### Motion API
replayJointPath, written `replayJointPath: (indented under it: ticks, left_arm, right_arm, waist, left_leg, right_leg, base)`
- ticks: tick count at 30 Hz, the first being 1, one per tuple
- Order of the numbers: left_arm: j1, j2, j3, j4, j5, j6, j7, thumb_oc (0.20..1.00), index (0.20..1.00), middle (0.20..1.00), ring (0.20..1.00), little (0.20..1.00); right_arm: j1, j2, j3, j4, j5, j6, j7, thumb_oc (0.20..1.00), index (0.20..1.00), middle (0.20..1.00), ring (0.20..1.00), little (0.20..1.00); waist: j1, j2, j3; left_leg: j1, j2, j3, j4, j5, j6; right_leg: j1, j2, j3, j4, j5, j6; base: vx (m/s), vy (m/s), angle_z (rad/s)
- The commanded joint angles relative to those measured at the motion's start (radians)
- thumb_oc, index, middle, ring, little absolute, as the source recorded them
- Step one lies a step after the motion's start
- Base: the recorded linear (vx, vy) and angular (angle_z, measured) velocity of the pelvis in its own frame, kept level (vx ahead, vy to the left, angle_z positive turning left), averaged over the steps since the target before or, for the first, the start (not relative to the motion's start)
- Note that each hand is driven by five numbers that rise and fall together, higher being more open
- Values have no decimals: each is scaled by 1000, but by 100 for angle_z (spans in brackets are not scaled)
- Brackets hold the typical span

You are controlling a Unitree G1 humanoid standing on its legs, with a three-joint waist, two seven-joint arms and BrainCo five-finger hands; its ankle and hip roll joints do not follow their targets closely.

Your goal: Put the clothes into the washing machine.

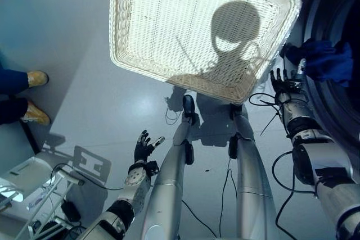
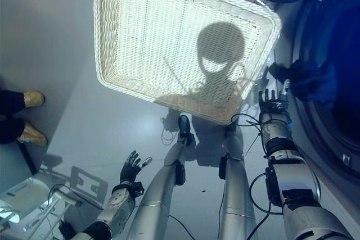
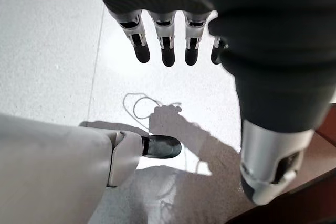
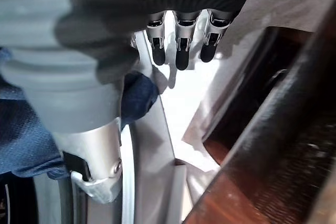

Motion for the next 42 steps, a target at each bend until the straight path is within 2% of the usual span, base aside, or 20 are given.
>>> replayJointPath:
  ticks: [1,6,10,12,13,14,15,16,17,23,26,30,31,32,35,37,38,39,41,42]
  left_arm:
    - [33,2,-36,-45,-19,7,47,1000,1000,1000,1000,1000]
    - [66,33,-20,-68,-25,23,45,1000,1000,1000,1000,1000]
    - [96,43,8,-64,-20,22,14,1000,1000,1000,1000,1000]
    - [104,44,13,-63,-20,14,2,1000,1000,1000,1000,1000]
    - [105,44,13,-65,-21,14,0,1000,1000,1000,1000,1000]
    - [106,44,15,-68,-21,11,-3,1000,1000,1000,1000,1000]
    - [106,44,15,-68,-21,11,-3,1000,1000,1000,1000,1000]
    - [106,45,16,-73,-24,7,-5,1000,1000,1000,1000,1000]
    - [104,46,24,-82,-24,3,-7,1000,1000,1000,1000,1000]
    - [103,59,33,-96,-36,10,-10,1000,1000,1000,1000,1000]
    - [112,73,38,-104,-41,18,-13,1000,1000,1000,1000,1000]
    - [120,82,45,-105,-40,22,-16,1000,1000,1000,1000,1000]
    - [124,89,53,-106,-43,27,-22,1000,1000,1000,1000,1000]
    - [128,95,61,-105,-41,31,-27,1000,1000,1000,1000,1000]
    - [131,97,66,-103,-36,34,-27,1000,1000,1000,1000,1000]
    - [133,103,69,-102,-37,35,-29,1000,1000,1000,1000,1000]
    - [137,112,79,-102,-44,39,-38,1000,1000,1000,1000,1000]
    - [140,114,80,-103,-46,40,-41,1000,1000,1000,1000,1000]
    - [150,128,90,-108,-55,45,-51,1000,1000,1000,1000,1000]
    - [152,131,93,-107,-57,46,-51,1000,1000,1000,1000,1000]
  right_arm:
    - [-4,-116,43,-28,-93,-86,5,1000,1000,1000,1000,1000]
    - [-26,-160,69,-78,-209,-161,35,1000,1000,1000,1000,1000]
    - [-23,-198,63,-137,-187,-236,39,1000,1000,1000,1000,1000]
    - [-18,-211,55,-151,-169,-252,50,1000,1000,1000,1000,1000]
    - [-17,-216,53,-154,-174,-257,46,922,922,922,922,922]
    - [-11,-224,49,-168,-181,-274,34,570,570,570,570,570]
    - [-11,-224,49,-168,-181,-274,33,570,570,570,570,570]
    - [-7,-231,44,-172,-187,-282,31,250,250,250,250,250]
    - [-3,-248,37,-184,-209,-306,10,200,200,200,200,200]
    - [32,-271,5,-203,-165,-308,24,200,200,200,200,200]
    - [58,-285,-21,-222,-117,-333,44,200,200,200,200,200]
    - [70,-294,-39,-245,-108,-385,36,200,200,200,200,200]
    - [80,-302,-52,-258,-112,-430,18,200,200,200,200,200]
    - [97,-313,-75,-280,-134,-483,-30,200,200,200,200,200]
    - [112,-321,-98,-295,-148,-546,-80,200,200,200,200,200]
    - [111,-341,-111,-294,-182,-605,-152,200,200,200,200,200]
    - [110,-380,-130,-287,-243,-703,-264,200,200,200,200,200]
    - [112,-390,-137,-288,-262,-724,-298,200,200,200,200,200]
    - [150,-436,-186,-294,-343,-836,-505,200,200,200,200,200]
    - [163,-447,-204,-291,-326,-860,-554,200,200,200,200,200]
  waist:
    - [-16,187,-9]
    - [-16,179,-9]
    - [-23,165,-9]
    - [-27,161,-9]
    - [-29,161,-9]
    - [-32,159,-9]
    - [-32,159,-9]
    - [-36,159,-9]
    - [-41,159,-9]
    - [-55,152,-9]
    - [-62,144,-9]
    - [-68,137,-9]
    - [-73,132,-9]
    - [-81,123,-9]
    - [-88,115,-9]
    - [-91,110,-9]
    - [-97,106,-9]
    - [-99,105,-9]
    - [-109,100,-9]
    - [-114,97,-9]
  left_leg:
    - [-75,-30,33,49,-7,-15]
    - [-80,-24,36,38,-6,-16]
    - [-74,-24,38,37,-12,-15]
    - [-67,-24,40,32,-12,-15]
    - [-64,-24,41,30,-12,-16]
    - [-57,-24,45,25,-11,-16]
    - [-56,-24,45,24,-11,-16]
    - [-51,-25,49,22,-12,-15]
    - [-40,-25,57,23,-15,-14]
    - [-17,-30,64,30,-24,-11]
    - [7,-32,70,31,-31,-6]
    - [25,-33,74,31,-37,-4]
    - [33,-32,79,34,-41,-2]
    - [49,-33,83,36,-48,0]
    - [64,-33,88,36,-52,3]
    - [76,-33,91,36,-56,4]
    - [89,-32,93,34,-58,3]
    - [93,-32,93,33,-58,3]
    - [108,-30,95,29,-59,-1]
    - [110,-28,96,27,-58,-2]
  right_leg:
    - [-30,59,-40,96,-116,41]
    - [-36,68,-40,80,-110,39]
    - [-30,73,-40,67,-102,41]
    - [-23,74,-39,57,-98,43]
    - [-21,74,-38,55,-97,43]
    - [-14,74,-37,47,-94,45]
    - [-14,74,-37,46,-94,45]
    - [-11,73,-36,43,-93,45]
    - [-2,71,-33,39,-91,47]
    - [20,66,-30,28,-83,52]
    - [46,61,-34,13,-74,54]
    - [66,61,-35,1,-69,56]
    - [76,60,-34,-3,-66,58]
    - [94,59,-35,-13,-62,60]
    - [109,62,-34,-19,-58,61]
    - [121,63,-33,-25,-56,61]
    - [135,67,-31,-28,-57,61]
    - [139,67,-31,-29,-57,61]
    - [154,67,-31,-36,-57,63]
    - [157,68,-30,-35,-57,63]
  base:
    - [0,0,0]
    - [0,0,0]
    - [-20,9,-1]
    - [-36,36,-4]
    - [-30,41,-4]
    - [-21,28,-4]
    - [-27,44,-5]
    - [-43,61,-5]
    - [-50,69,-5]
    - [-26,25,-1]
    - [-49,12,-3]
    - [-16,5,-3]
    - [-43,12,0]
    - [-43,12,-4]
    - [-18,6,-9]
    - [-11,1,-10]
    - [-3,4,-9]
    - [3,7,-8]
    - [8,2,-6]
    - [17,-13,-4]
